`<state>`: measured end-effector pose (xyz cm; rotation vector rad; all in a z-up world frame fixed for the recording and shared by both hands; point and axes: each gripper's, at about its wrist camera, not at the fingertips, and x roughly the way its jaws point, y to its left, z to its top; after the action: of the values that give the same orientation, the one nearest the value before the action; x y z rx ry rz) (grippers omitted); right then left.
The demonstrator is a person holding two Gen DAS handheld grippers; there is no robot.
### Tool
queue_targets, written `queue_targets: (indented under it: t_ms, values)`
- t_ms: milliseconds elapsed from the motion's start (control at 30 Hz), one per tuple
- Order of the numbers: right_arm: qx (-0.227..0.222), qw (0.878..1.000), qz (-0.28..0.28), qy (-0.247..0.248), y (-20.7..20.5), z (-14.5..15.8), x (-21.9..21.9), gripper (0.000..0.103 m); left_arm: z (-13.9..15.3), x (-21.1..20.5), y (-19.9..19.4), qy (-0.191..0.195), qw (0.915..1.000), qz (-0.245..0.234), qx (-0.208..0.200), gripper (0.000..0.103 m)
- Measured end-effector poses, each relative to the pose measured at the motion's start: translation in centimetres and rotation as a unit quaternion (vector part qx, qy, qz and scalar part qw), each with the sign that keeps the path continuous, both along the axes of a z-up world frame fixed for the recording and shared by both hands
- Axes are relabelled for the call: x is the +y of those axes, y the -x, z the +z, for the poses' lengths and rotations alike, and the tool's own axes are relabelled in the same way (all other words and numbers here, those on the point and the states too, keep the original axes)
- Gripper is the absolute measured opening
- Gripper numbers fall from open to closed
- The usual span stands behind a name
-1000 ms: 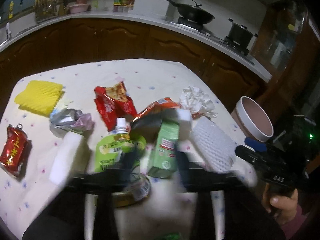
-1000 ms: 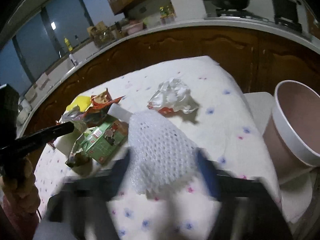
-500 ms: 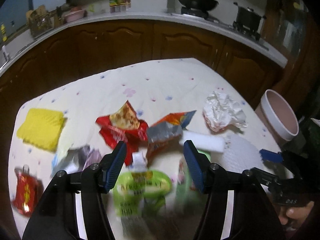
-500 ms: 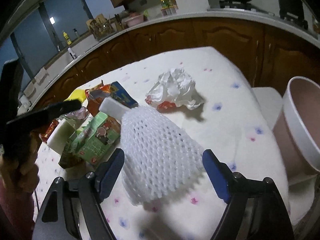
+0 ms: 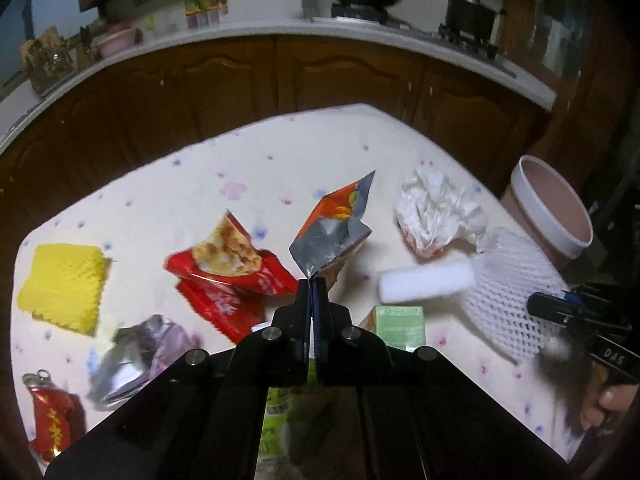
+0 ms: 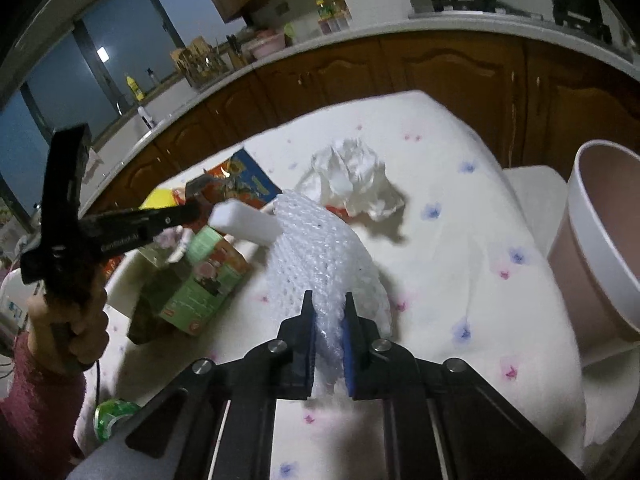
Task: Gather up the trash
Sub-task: 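Carry both held items over the white bin and open both tools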
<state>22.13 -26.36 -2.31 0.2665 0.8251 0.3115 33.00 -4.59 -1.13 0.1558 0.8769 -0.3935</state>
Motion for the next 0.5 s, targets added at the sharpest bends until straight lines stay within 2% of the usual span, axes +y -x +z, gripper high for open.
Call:
queue_targets:
  t_ms: [233, 400, 500]
  values:
    - [-0.032, 0.999, -0.011, -0.012, 0.9, 2.6, -1.2, 0.01, 4.7, 1.5, 2.5, 0.06, 0.9975, 0.02, -0.033, 0.001]
    - [-0.044, 0.999, -0.025, -0.014, 2.0, 3.5, -2.7, 0.01, 6.7, -0.4, 4.8, 0.103, 0.9939, 0.013, -0.035, 0.001]
    - [-0.05, 0.998, -0.038, -0.015, 2.7, 3.9, -4.1, 0.01, 7.0, -2.0, 5.9, 0.115, 0.9928, 0.001, -0.034, 0.001]
